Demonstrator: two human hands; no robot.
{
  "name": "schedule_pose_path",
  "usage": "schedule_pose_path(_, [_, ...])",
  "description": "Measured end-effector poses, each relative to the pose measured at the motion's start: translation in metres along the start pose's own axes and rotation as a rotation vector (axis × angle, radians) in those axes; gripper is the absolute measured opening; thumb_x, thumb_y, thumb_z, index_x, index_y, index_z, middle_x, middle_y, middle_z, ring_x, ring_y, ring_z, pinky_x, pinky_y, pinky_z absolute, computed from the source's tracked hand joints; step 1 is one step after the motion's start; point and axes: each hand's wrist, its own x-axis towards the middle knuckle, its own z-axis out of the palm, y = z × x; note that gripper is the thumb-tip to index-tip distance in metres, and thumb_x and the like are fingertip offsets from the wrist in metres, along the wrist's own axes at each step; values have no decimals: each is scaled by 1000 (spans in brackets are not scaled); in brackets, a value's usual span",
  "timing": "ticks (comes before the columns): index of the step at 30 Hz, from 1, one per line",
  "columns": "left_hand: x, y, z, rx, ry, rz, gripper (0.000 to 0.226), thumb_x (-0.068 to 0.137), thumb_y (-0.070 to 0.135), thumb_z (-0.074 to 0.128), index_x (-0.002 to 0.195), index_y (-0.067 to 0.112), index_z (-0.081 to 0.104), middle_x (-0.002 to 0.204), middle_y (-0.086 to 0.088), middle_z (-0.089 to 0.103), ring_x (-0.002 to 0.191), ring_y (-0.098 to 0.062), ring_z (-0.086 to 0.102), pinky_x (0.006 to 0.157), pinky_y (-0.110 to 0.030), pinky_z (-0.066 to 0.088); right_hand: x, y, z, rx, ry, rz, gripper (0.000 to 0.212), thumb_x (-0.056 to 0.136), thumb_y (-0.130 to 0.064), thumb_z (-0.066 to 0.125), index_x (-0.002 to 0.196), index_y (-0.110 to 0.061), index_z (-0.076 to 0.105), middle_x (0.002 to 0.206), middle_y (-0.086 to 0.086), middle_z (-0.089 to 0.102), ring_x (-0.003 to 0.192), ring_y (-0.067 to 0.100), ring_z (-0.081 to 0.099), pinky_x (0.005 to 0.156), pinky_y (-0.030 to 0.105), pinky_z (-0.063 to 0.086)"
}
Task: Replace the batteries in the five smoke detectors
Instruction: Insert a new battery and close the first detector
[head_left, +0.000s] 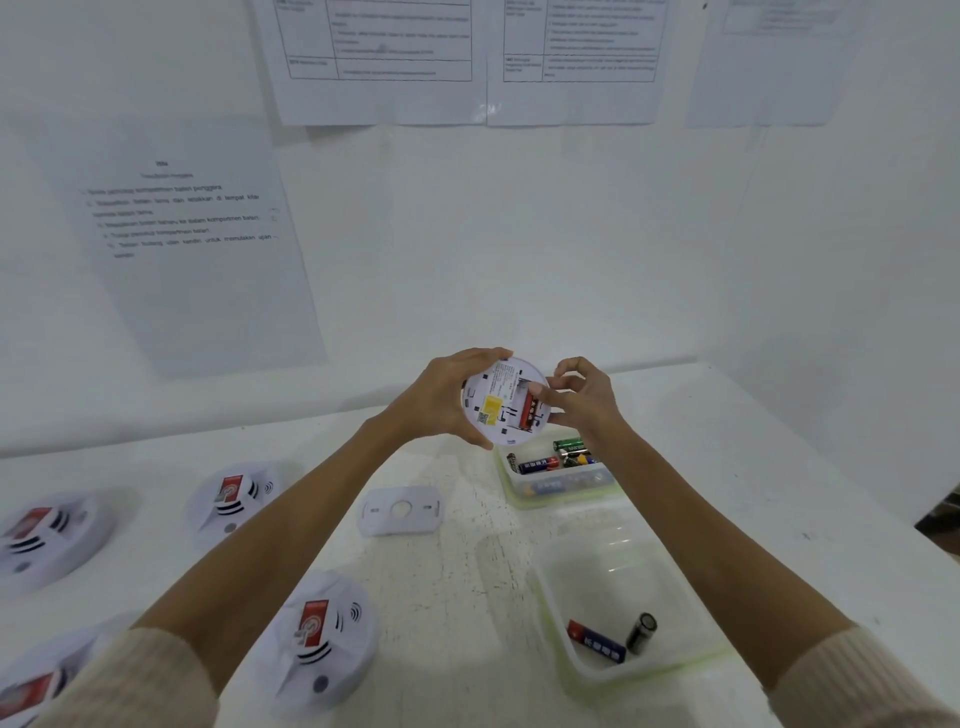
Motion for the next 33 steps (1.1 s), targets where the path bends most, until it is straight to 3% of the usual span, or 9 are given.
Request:
schedule_pose_path(3, [-1, -1, -1, -23, 9, -28, 100, 49, 25, 92, 135, 12, 44, 135, -6, 50, 114, -8, 44, 89, 3, 33, 1, 5, -2, -70, -26, -45, 19, 79, -14, 72, 86, -13, 55, 85, 10, 64, 82, 25, 64, 70, 38, 58])
schedule_pose_path(5, [-1, -2, -3, -20, 5, -33, 101, 48, 23, 93, 136, 11, 43, 136, -6, 50, 116, -9, 44, 92, 0, 32, 2, 6, -4, -57, -43, -28, 16, 88, -22, 61, 92, -8, 56, 85, 8, 65, 81, 22, 64, 70, 32, 58])
schedule_pose_path(8, [-4, -4, -7, -30, 15, -41, 107, 43, 33, 90, 136, 11, 43, 137, -7, 49, 122, -14, 44, 101, -19, 36, 5, 11, -14, -136, -55, 67, 9, 95, -12, 49, 90, -6, 54, 81, 10, 64, 73, 24, 62, 65, 30, 53])
schedule_pose_path(10, [-6, -8, -9, -35, 26, -57, 105, 44, 39, 86, 136, 12, 42, 138, -6, 48, 123, -14, 43, 102, -27, 39, 7, 15, -22, -397, -119, 86, 13, 87, 4, 50, 87, -7, 57, 81, 13, 66, 71, 25, 60, 65, 27, 50])
schedule_pose_path(14, [-10, -12, -9, -21, 19, -82, 105, 47, 32, 91, 137, 14, 41, 138, -6, 47, 121, -11, 42, 101, -29, 41, 8, 19, -21, -1059, -498, -25, 23, 79, 5, 63, 99, -7, 67, 96, 8, 69, 79, 14, 61, 79, 25, 50])
schedule_pose_path(21, [-12, -11, -9, -26, 11, -93, 105, 47, 28, 92, 137, 12, 41, 140, -6, 46, 123, -11, 40, 102, -24, 36, 10, 18, -5, -1401, -674, -173, 28, 79, 1, 59, 98, -17, 70, 98, 3, 68, 88, 17, 61, 75, 25, 47])
schedule_pose_path(25, [-14, -12, -11, -39, 22, -100, 104, 48, 25, 92, 137, 13, 41, 140, -6, 46, 123, -11, 40, 101, -25, 38, 10, 19, -7, -1403, -645, -189, 27, 81, -6, 63, 103, -19, 70, 104, 2, 65, 95, 17, 60, 69, 20, 42])
schedule_pose_path(29, [-17, -14, -13, -71, 43, -118, 105, 46, 24, 93, 137, 16, 41, 138, -3, 47, 124, -13, 43, 100, -27, 42, 8, 20, -14, -1155, -440, -240, 30, 87, -13, 62, 114, -24, 65, 102, 1, 69, 91, 18, 63, 77, 27, 45])
schedule_pose_path(33, [-16, -14, -13, -100, 66, -135, 104, 46, 20, 93, 137, 16, 42, 139, -2, 46, 122, -8, 41, 97, -21, 41, 8, 16, -24, -896, -204, -291, 17, 87, -14, 60, 98, -25, 68, 84, 4, 70, 72, 16, 65, 74, 31, 52])
